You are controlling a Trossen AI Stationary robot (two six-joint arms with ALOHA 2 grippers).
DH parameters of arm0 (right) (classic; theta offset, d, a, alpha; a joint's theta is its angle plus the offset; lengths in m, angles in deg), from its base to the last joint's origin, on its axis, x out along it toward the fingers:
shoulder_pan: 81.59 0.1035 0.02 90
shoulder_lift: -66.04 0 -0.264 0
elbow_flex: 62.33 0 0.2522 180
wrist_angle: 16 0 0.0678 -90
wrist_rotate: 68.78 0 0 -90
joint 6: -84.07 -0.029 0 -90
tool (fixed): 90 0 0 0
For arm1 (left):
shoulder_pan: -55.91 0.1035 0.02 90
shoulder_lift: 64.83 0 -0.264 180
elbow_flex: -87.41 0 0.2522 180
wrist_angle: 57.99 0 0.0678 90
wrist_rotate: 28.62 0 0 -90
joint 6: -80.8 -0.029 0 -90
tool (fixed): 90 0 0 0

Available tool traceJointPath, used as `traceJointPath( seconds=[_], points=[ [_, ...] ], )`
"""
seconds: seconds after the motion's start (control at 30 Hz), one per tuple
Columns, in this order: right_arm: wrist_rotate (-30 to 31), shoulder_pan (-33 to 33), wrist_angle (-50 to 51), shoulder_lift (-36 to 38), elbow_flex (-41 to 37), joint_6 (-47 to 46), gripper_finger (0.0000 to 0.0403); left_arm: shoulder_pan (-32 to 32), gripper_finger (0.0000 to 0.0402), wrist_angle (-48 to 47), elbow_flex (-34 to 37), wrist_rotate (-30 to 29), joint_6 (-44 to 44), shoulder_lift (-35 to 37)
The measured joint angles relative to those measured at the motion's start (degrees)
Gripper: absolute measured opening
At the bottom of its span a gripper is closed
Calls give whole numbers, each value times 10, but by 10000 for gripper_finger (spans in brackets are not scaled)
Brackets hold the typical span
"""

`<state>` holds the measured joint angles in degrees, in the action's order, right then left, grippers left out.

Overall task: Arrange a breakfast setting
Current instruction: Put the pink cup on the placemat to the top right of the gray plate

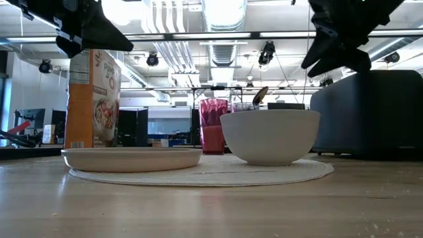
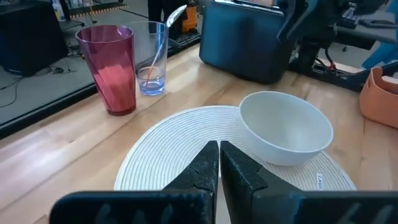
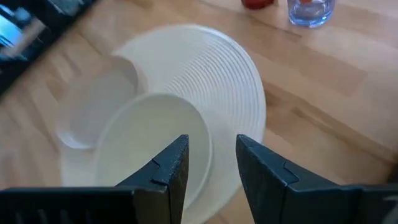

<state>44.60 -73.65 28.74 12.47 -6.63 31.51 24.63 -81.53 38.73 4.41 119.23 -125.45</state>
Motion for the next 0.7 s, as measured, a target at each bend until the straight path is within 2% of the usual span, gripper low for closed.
traceJointPath(
  seconds=[0.23, 0.5, 0.7],
  points=[
    [-7, -40, -84, 40, -48, -15, 123, 0, 0, 10, 0, -11, 0, -6],
    [9, -62, -200, 44, -57, -137, 123, 0, 0, 13, 0, -9, -4, -5],
    [7, -61, -223, 39, -56, -120, 123, 0, 0, 15, 0, -5, -4, -5]
  ],
)
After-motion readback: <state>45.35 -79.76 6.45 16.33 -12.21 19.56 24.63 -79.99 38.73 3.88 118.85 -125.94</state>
